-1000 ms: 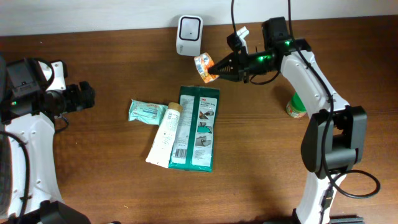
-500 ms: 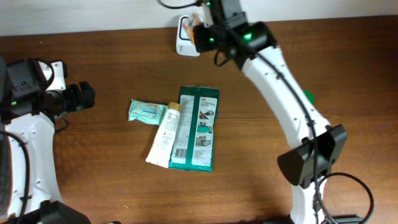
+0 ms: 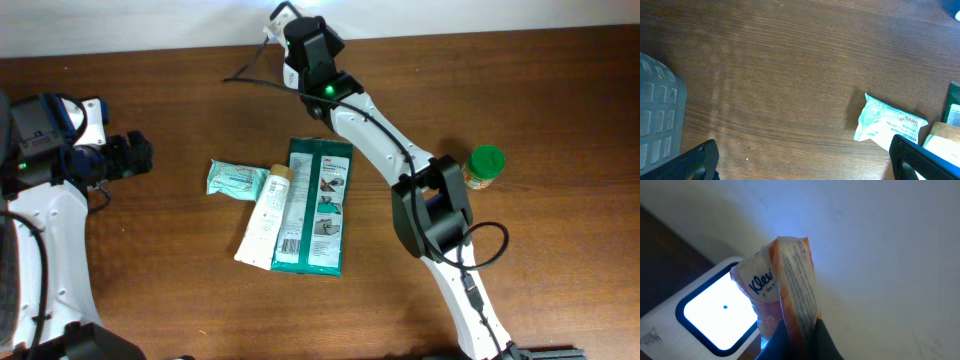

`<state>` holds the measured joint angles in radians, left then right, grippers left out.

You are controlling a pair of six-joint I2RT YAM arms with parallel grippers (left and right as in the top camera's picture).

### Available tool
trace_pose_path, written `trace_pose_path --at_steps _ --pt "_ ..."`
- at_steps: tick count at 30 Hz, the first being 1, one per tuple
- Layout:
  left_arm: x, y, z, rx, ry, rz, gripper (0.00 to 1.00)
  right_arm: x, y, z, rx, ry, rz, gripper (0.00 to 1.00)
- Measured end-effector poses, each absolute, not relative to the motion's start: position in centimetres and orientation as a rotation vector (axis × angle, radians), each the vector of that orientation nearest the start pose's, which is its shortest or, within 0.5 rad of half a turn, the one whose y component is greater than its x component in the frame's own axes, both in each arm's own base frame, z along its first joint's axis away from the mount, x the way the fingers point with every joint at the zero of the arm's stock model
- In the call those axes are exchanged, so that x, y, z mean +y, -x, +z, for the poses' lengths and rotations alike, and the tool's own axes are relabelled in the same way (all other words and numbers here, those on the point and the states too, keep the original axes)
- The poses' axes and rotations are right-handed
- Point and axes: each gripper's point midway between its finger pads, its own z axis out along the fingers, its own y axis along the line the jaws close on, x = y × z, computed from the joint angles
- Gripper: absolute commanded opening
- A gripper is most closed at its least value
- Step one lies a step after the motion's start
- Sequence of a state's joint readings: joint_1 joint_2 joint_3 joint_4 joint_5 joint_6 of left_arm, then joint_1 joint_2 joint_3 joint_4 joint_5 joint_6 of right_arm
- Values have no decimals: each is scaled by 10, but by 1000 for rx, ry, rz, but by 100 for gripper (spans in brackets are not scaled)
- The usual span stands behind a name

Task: Scan the item barcode
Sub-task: 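Lift the orange tissue pack and hold it to the scanner, then place the orange tissue pack on the right beside the jar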

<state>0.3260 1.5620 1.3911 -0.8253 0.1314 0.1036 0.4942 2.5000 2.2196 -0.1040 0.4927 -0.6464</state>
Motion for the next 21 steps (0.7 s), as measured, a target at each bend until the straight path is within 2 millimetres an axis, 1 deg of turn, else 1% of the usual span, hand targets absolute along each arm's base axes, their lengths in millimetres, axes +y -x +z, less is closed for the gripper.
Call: trace_pose_path --at_steps 1,2,10,14,16,17,18,19,20,21 --pt "107 -388 190 2543 234 -3 99 258 -649 172 1794 788 -593 4" --pt "107 -388 190 2543 234 -4 99 259 -649 171 1788 808 -598 4" --pt "107 -388 190 2543 234 -4 99 260 -649 171 1782 828 -601 4" --pt "107 -388 190 2543 234 -4 99 259 -643 166 1862 713 -491 4" --pt "107 -388 190 2543 234 -3 99 260 -625 169 1968 684 -368 4" --pt "107 -388 190 2544 234 -4 99 261 -615 183 2000 650 -287 4" --pt "107 -388 190 2542 234 -3 99 259 -597 209 2051 587 -164 4" --pt "107 -388 190 2543 234 -4 99 257 -583 244 2049 523 -55 4" --pt "107 -388 190 2543 234 -4 99 248 -567 267 2083 479 27 4" --pt "107 -388 190 2545 235 -4 99 228 -539 282 2183 407 129 4"
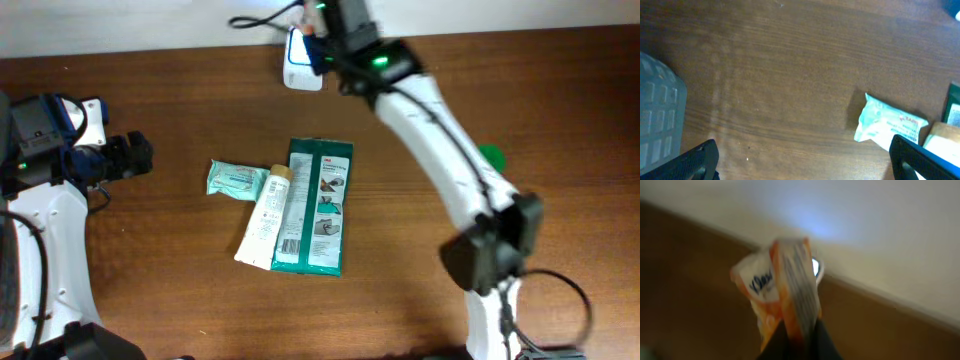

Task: Scan the item barcode
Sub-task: 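Place the orange tissue pack on the right beside the jar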

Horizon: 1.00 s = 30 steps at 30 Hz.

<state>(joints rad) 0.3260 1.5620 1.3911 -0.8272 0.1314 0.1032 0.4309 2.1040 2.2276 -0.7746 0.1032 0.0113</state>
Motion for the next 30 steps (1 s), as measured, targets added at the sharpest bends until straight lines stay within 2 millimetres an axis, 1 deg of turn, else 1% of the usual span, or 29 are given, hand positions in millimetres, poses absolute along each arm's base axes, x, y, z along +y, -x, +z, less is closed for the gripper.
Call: trace_pose_path --at_steps 1,2,3,4,5,6,7,8,9,11,12,14,15,16,18,20,22,25,26,28,29,30 --pt "108 -389 190 2540 233 -3 99 213 -526 294 2223 340 193 4" --pt "107 -388 190 2544 234 -4 99 193 -508 290 2321 273 228 4" --pt "107 -388 190 2542 234 -3 99 173 -494 282 2412 206 243 4" --pt "107 -388 190 2544 234 -4 99 160 -486 273 2480 148 257 4" --pt "107 -388 190 2543 234 -3 99 155 -481 265 2522 129 260 4" --pt "107 -388 190 2543 234 -4 99 146 -459 248 2645 102 244 4" --pt "107 -388 190 2543 234 -4 99 144 -451 241 2691 90 237 4" --pt "107 -388 190 2543 234 -4 99 138 -437 232 2760 80 202 4" --pt "107 -388 190 2543 234 -3 99 133 -430 222 2805 74 166 4" --pt "107 -388 190 2543 234 -4 99 128 -426 201 2860 67 120 4" --pt "107 -388 190 2543 234 -4 99 125 -424 185 2889 64 91 4" --pt "107 -388 190 2543 234 -3 99 116 -421 135 2962 59 -2 4" --pt "107 -388 190 2543 234 -4 99 112 -420 118 2981 58 -39 4" --pt "107 -388 190 2543 234 -4 99 103 -414 97 3013 54 -118 4" --pt "107 -388 190 2543 234 -4 99 99 -416 91 3003 43 -144 4" --pt "107 -388 190 2543 234 -4 99 83 -408 79 3031 5 -207 4" --pt "107 -388 190 2543 234 -3 99 59 -404 71 3052 -63 -265 4" --pt "107 -388 190 2543 234 -4 99 29 -397 61 3086 -161 -303 4" --pt "107 -388 190 2543 234 -4 99 16 -393 57 3101 -207 -314 6" --pt "107 -388 190 2543 234 -4 99 -4 -387 54 3124 -279 -326 18" --pt "107 -388 190 2543 234 -3 99 -11 -384 55 3134 -311 -331 33" --pt "107 -388 190 2543 234 -4 99 -17 -381 55 3145 -337 -336 46"
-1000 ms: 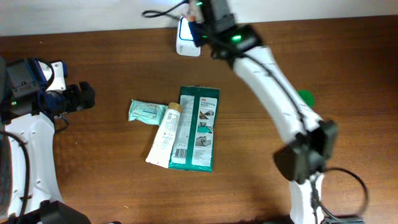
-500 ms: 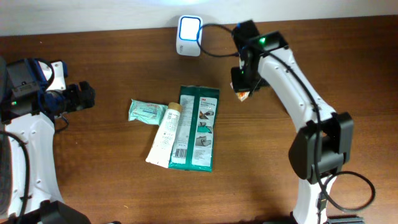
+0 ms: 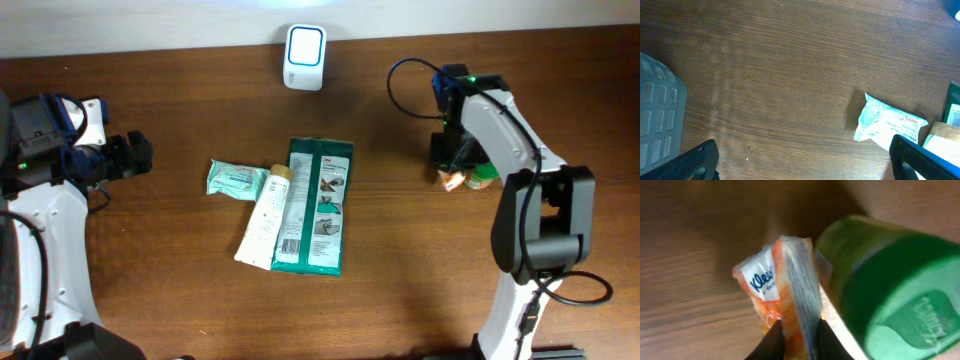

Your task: Scan the item barcode

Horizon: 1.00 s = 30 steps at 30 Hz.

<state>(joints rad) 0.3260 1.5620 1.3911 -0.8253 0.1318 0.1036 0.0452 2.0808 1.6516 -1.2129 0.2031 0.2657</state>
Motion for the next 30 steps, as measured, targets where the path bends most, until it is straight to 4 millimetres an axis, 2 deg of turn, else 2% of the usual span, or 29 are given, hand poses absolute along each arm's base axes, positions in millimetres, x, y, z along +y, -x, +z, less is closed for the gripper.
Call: trace_pose_path --at_steps 2,4,5,8,10,11,13,15,18,19,23,24,30 --pt "107 -388 190 2543 234 -3 99 -22 -378 54 3156 -362 -310 54" --pt "107 -388 190 2543 234 -4 99 -14 -379 55 3170 -390 -203 53" --pt "107 -388 190 2543 234 -3 99 -6 -381 58 3174 -388 -129 53" --pt "107 -388 190 2543 234 -4 99 24 -406 84 3105 -321 164 52" --pt "107 -388 190 2543 234 -4 99 56 -416 118 3017 -232 405 52" --pt "107 -388 190 2543 234 -4 99 69 -415 128 2997 -198 474 52" --pt "107 -388 190 2543 234 -3 99 106 -411 136 2979 -81 564 48" --pt "107 -388 190 2543 234 -4 99 154 -411 139 2930 99 620 45" --pt "108 -388 190 2542 234 -3 99 194 -407 127 2901 173 672 38" --pt "107 -388 190 2543 234 -4 99 197 -408 118 2897 140 686 36" --pt "107 -388 190 2543 234 -3 99 198 -404 84 2913 32 704 33" --pt "107 -388 190 2543 234 -3 99 196 -398 70 2933 -1 706 33" --pt "106 -389 190 2542 232 -12 99 203 -379 31 2942 -19 779 33"
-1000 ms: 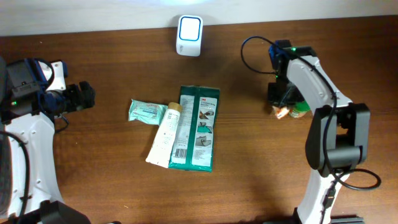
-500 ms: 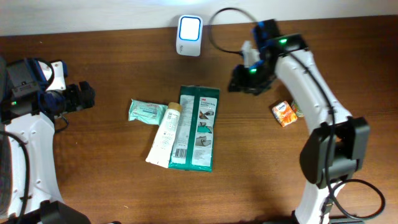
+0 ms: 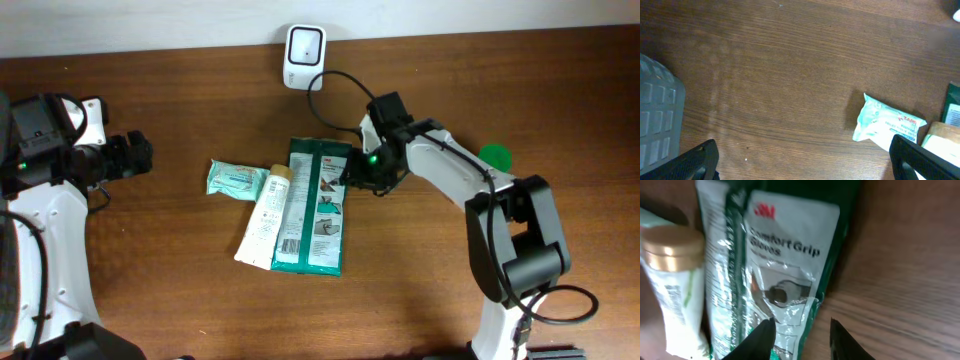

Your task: Scan the item barcode

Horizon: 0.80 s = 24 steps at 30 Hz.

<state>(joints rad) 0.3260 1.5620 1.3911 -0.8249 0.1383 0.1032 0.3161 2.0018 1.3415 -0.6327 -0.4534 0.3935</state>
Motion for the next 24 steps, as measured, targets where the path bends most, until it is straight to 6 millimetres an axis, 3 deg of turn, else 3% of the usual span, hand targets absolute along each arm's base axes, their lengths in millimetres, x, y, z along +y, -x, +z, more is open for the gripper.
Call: trace_pose_path --at_steps 4,5,6,7,10,13,15,18,20,21,22,24 --pt "65 -398 201 2471 127 -328 99 205 -372 23 2949 -20 810 33" --pt "56 -400 206 2448 103 -391 84 206 -372 23 2945 -17 814 33" --pt "45 -402 211 2420 75 -474 38 206 -373 23 2944 -17 815 33" --pt "40 -402 213 2407 65 -513 0 206 -373 23 2942 -16 815 33" --pt "22 -398 214 2414 41 -598 0 207 -376 24 2928 -11 819 33" --pt "-49 -391 210 2462 -158 -693 0 207 -376 25 2927 -10 823 33" --pt "-101 -380 195 2521 -314 -759 0 207 -376 25 2927 -10 823 33" --pt "-142 -375 148 2649 -425 -815 0 208 -377 25 2924 -9 824 33" --pt "-170 -364 95 2789 -510 -823 0 208 -376 25 2924 -8 824 33" --pt "-176 -360 79 2834 -539 -807 0 208 -377 25 2923 -9 824 33" --pt "-181 -354 64 2876 -572 -774 0 208 -377 25 2923 -9 824 33" --pt "-187 -349 52 2886 -666 -733 0 208 -377 25 2923 -9 824 33"
